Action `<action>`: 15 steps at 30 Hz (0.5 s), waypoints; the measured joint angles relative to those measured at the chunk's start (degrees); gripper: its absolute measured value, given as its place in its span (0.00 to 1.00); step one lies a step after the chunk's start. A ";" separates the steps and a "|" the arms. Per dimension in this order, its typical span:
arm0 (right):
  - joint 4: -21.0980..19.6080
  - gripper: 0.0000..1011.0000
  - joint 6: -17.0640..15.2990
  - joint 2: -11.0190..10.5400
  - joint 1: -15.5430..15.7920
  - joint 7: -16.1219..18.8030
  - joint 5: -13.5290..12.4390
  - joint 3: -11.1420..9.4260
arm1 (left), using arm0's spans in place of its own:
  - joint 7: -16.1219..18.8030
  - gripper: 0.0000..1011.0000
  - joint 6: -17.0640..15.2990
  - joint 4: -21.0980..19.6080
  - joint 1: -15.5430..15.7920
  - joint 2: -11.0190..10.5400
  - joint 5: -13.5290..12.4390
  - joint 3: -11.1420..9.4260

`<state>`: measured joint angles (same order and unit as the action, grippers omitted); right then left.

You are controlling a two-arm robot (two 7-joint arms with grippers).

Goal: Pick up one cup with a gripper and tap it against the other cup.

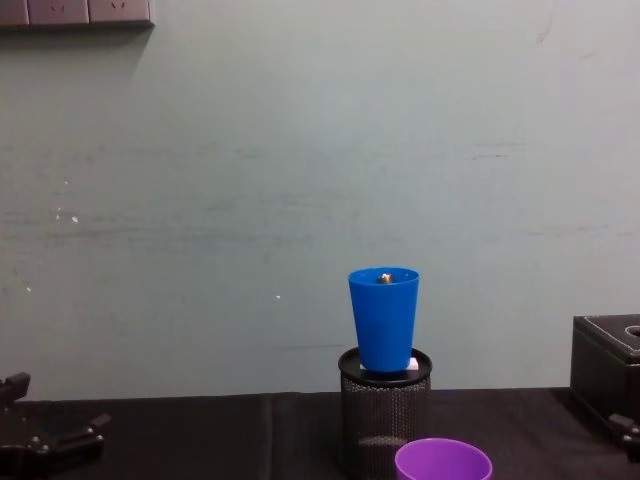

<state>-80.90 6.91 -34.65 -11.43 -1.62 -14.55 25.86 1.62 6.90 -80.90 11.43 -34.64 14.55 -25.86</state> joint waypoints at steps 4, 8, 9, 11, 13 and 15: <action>0.00 0.99 0.00 0.00 0.00 0.00 0.00 0.00 | 0.00 0.99 0.00 0.00 0.00 0.00 0.00 0.00; 0.00 0.99 0.00 0.00 0.00 0.00 0.00 0.00 | 0.00 0.99 0.00 0.00 0.00 0.00 0.00 0.00; 0.00 0.99 0.00 0.00 0.00 0.00 0.00 0.00 | 0.00 0.99 0.00 0.00 0.00 0.00 0.00 0.00; 0.00 0.99 0.00 0.00 0.00 0.00 0.00 0.00 | 0.00 0.99 0.00 0.00 0.00 0.00 0.00 0.00; 0.00 0.99 0.00 0.00 0.00 0.00 0.00 0.00 | 0.00 0.99 0.00 0.00 0.00 0.00 0.00 0.00; 0.00 0.99 0.00 0.00 0.00 0.00 0.00 0.00 | 0.00 0.99 0.00 0.00 0.00 0.00 -0.01 0.00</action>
<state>-80.90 6.91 -34.65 -11.43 -1.62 -14.55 25.86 1.62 6.90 -80.90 11.43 -34.65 14.55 -25.86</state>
